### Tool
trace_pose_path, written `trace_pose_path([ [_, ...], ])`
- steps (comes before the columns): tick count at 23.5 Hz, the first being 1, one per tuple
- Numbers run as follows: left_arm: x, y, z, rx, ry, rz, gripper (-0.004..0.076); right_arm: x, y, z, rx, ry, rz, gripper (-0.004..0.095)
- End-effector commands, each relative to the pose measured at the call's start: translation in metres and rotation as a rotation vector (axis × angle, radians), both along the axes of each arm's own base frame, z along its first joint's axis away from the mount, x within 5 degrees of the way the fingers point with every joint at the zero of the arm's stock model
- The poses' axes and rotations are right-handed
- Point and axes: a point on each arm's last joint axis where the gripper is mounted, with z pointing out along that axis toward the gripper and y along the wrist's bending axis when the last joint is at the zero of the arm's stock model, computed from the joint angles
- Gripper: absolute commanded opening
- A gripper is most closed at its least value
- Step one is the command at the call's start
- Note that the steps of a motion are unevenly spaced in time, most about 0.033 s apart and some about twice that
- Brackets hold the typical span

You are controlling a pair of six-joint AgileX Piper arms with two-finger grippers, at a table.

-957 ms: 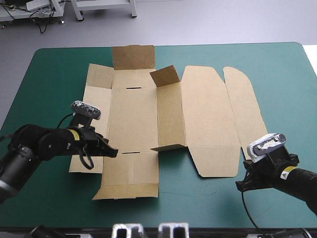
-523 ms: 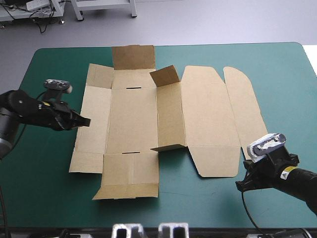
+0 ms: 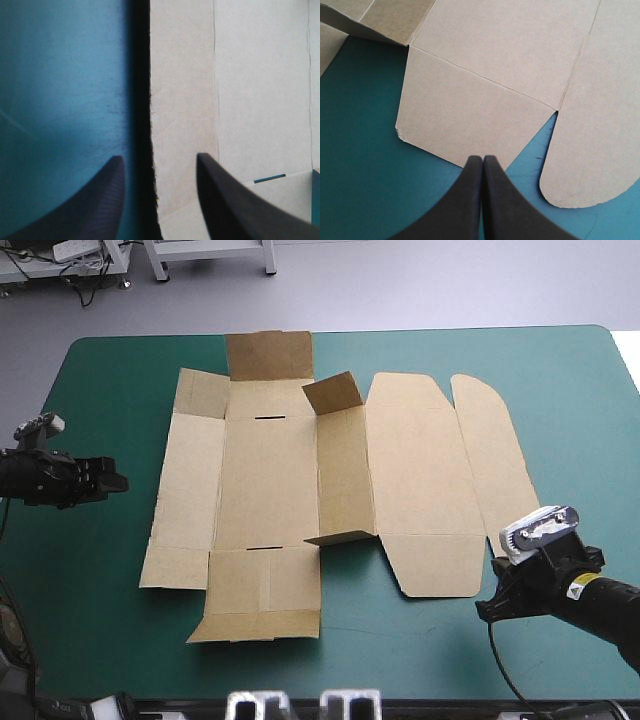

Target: Fold the box

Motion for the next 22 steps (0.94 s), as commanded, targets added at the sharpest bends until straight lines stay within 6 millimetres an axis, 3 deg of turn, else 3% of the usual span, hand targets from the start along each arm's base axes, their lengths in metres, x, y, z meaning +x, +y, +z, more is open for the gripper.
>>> trace_pose_path([
  [1, 0.007, -0.001, 0.000, -0.088, 0.012, -0.034, 0.0499, 0.005, 0.001, 0.014, 0.029, -0.082, -0.007, -0.0020],
  [3, 0.016, -0.002, -0.014, -0.123, 0.037, -0.059, 0.0498, 0.005, 0.001, 0.014, 0.030, -0.084, -0.008, -0.0020],
  [7, 0.035, -0.029, -0.038, -0.131, 0.088, -0.210, 0.0498, 0.005, 0.001, 0.014, 0.030, -0.084, -0.008, -0.0020],
  [9, 0.045, -0.043, -0.060, -0.143, 0.158, -0.272, 0.0498, 0.005, 0.001, 0.014, 0.030, -0.084, -0.008, -0.0020],
  [18, 0.050, -0.050, -0.072, -0.192, 0.206, -0.259, 0.0485, 0.005, 0.002, 0.014, 0.038, -0.082, -0.008, -0.0020],
  [22, 0.045, -0.054, -0.081, -0.239, 0.229, -0.251, 0.0375, 0.005, 0.002, 0.014, 0.038, -0.082, -0.008, -0.0020],
])
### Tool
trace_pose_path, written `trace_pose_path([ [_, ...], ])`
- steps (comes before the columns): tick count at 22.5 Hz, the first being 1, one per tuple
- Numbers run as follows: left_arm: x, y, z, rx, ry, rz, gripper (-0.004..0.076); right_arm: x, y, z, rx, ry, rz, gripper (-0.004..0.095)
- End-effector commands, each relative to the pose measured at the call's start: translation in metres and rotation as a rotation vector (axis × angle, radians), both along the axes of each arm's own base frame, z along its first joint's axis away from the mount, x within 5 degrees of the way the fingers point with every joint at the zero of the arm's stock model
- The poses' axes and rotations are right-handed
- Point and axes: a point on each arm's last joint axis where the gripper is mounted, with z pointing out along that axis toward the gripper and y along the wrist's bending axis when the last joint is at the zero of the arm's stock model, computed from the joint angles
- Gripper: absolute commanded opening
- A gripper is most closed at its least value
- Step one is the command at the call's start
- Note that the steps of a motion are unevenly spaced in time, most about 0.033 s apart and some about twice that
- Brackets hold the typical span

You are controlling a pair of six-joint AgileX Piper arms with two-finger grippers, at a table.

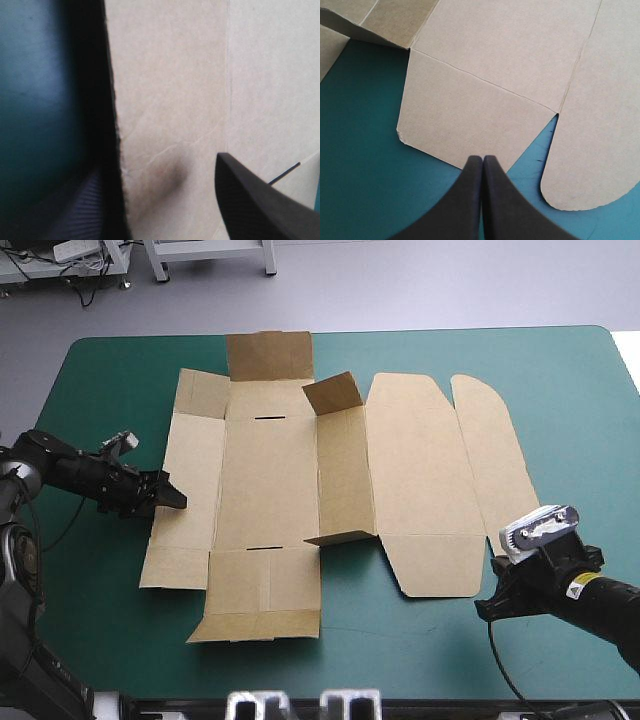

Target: Fold the box

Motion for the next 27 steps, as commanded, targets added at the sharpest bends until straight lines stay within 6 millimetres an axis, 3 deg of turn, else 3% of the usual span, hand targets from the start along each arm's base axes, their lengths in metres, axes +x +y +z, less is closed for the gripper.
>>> trace_pose_path([
  [1, -0.012, -0.015, 0.008, -0.117, 0.033, -0.035, 0.0349, 0.004, 0.001, 0.014, 0.032, -0.076, -0.007, -0.0020],
  [6, -0.021, -0.021, -0.003, -0.157, 0.045, -0.054, 0.0209, 0.005, 0.001, 0.014, 0.033, -0.080, -0.008, -0.0020],
  [9, -0.013, -0.027, 0.004, -0.261, -0.065, -0.039, 0.0016, 0.004, 0.001, 0.014, 0.032, -0.076, -0.007, -0.0020],
  [10, -0.013, -0.027, 0.005, -0.268, -0.072, -0.037, -0.0010, 0.004, 0.001, 0.014, 0.032, -0.076, -0.007, -0.0020],
  [18, -0.016, -0.027, 0.009, -0.239, -0.093, -0.066, -0.0010, 0.004, 0.001, 0.014, 0.032, -0.076, -0.007, -0.0020],
  [21, -0.016, -0.037, 0.039, -0.140, -0.179, -0.162, -0.0010, 0.004, 0.001, 0.014, 0.033, -0.076, -0.008, -0.0020],
  [22, -0.014, -0.045, 0.060, -0.070, -0.230, -0.217, -0.0010, 0.004, 0.001, 0.014, 0.040, -0.072, -0.015, -0.0020],
  [27, -0.004, -0.074, 0.123, 0.187, -0.354, -0.346, -0.0009, 0.005, 0.001, 0.015, 0.067, -0.077, -0.044, -0.0020],
])
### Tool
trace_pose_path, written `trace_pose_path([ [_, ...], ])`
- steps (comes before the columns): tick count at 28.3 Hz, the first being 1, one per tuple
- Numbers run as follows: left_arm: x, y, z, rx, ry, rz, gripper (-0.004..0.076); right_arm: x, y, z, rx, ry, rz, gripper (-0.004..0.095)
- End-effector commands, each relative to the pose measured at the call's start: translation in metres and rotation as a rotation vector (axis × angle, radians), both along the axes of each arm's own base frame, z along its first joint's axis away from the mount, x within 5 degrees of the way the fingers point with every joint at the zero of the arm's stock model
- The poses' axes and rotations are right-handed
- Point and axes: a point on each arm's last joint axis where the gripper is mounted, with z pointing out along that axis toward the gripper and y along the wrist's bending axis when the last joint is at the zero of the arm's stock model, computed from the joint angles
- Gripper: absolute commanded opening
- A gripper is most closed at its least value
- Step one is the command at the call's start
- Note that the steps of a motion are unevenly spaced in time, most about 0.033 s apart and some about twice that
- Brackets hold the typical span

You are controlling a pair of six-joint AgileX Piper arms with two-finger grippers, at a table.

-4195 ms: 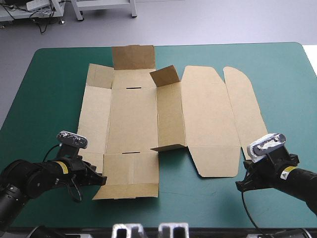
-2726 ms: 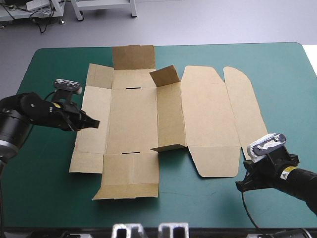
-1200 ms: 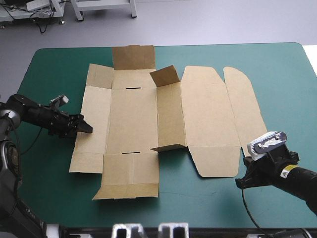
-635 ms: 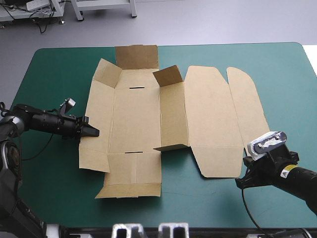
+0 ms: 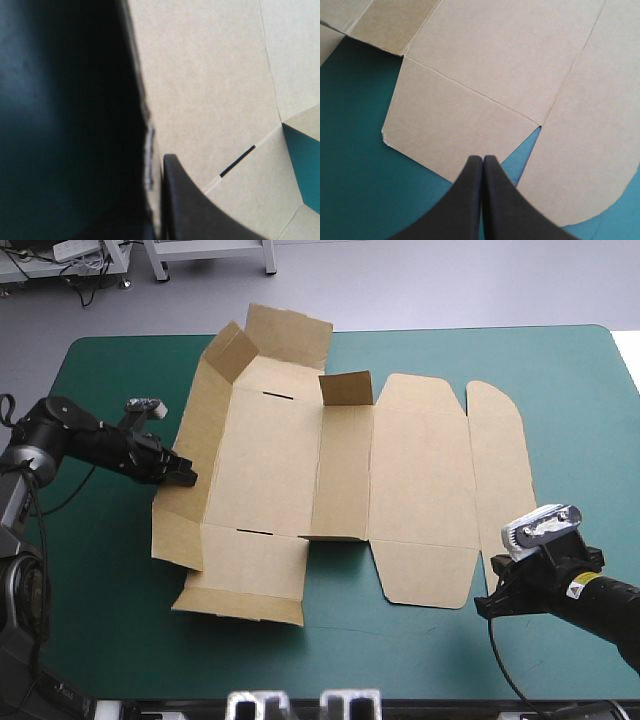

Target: Fold the box

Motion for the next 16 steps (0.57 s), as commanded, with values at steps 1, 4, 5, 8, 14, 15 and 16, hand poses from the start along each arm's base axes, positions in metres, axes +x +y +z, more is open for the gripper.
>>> trace_pose_path([
  [1, -0.006, -0.028, 0.061, 0.116, -0.119, -0.117, -0.0009, 0.005, 0.001, 0.015, 0.044, -0.088, -0.025, -0.0020],
  [4, -0.001, -0.057, 0.092, 0.249, -0.253, -0.226, -0.0006, 0.007, 0.001, 0.017, 0.060, -0.116, -0.039, -0.0020],
  [5, -0.003, -0.072, 0.109, 0.332, -0.341, -0.301, -0.0006, 0.008, 0.001, 0.021, 0.069, -0.125, -0.050, -0.0020],
  [8, -0.007, -0.094, 0.128, 0.446, -0.445, -0.388, -0.0006, 0.008, 0.000, 0.031, 0.092, -0.151, -0.074, -0.0020],
  [14, -0.017, -0.130, 0.145, 0.576, -0.608, -0.565, -0.0006, 0.008, -0.003, 0.064, 0.106, -0.252, -0.105, -0.0020],
  [15, -0.018, -0.134, 0.145, 0.590, -0.630, -0.574, -0.0006, 0.010, -0.004, 0.068, 0.102, -0.253, -0.119, -0.0020],
  [16, -0.019, -0.140, 0.146, 0.610, -0.658, -0.592, -0.0006, 0.011, -0.006, 0.072, 0.091, -0.255, -0.136, -0.0020],
])
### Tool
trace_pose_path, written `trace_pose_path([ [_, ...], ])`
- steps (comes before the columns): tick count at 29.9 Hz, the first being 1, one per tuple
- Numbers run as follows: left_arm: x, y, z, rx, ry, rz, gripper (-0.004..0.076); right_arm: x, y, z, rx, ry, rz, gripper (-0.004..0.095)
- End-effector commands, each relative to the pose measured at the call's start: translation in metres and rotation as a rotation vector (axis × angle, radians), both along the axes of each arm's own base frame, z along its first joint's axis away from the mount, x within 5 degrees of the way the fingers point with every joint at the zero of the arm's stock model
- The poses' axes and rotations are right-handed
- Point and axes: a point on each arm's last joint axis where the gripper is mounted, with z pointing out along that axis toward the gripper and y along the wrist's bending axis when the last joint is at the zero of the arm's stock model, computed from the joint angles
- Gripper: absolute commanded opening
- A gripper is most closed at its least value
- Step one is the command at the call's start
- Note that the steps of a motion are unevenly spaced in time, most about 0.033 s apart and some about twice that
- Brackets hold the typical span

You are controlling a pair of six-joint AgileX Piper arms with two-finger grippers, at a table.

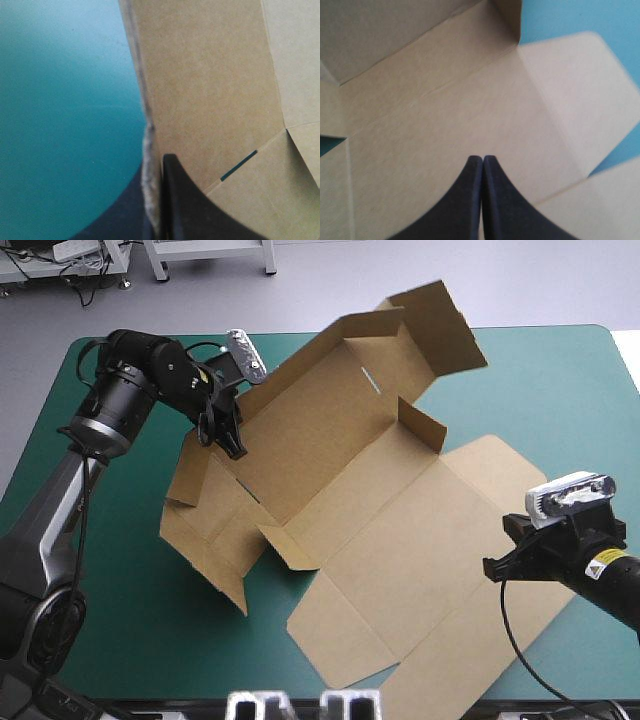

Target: Fold the box

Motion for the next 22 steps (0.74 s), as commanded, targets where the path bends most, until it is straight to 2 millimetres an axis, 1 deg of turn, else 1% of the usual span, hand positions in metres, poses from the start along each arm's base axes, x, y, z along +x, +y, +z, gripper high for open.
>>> trace_pose_path([
  [1, -0.014, -0.010, 0.029, 0.030, -0.162, -0.069, -0.0007, 0.009, -0.005, 0.028, 0.000, -0.096, -0.067, -0.0020],
  [5, -0.015, -0.024, 0.033, 0.052, -0.254, -0.159, -0.0007, 0.022, -0.006, 0.038, -0.037, -0.095, -0.100, -0.0020],
  [9, -0.017, -0.038, 0.037, 0.074, -0.347, -0.273, -0.0010, 0.037, -0.006, 0.056, -0.056, -0.119, -0.115, -0.0020],
  [12, -0.020, -0.046, 0.041, 0.060, -0.397, -0.311, -0.0010, 0.049, -0.004, 0.074, -0.052, -0.148, -0.123, -0.0020],
  [14, -0.025, -0.053, 0.043, 0.055, -0.407, -0.361, -0.0010, 0.057, -0.003, 0.089, -0.052, -0.170, -0.125, -0.0020],
  [17, -0.032, -0.059, 0.045, 0.061, -0.418, -0.411, -0.0010, 0.072, -0.002, 0.111, -0.072, -0.194, -0.134, -0.0020],
  [19, -0.034, -0.059, 0.045, 0.061, -0.422, -0.431, -0.0010, 0.082, -0.002, 0.124, -0.098, -0.199, -0.145, -0.0020],
  [22, -0.033, -0.058, 0.040, 0.079, -0.453, -0.432, -0.0010, 0.098, 0.000, 0.136, -0.118, -0.187, -0.147, -0.0020],
])
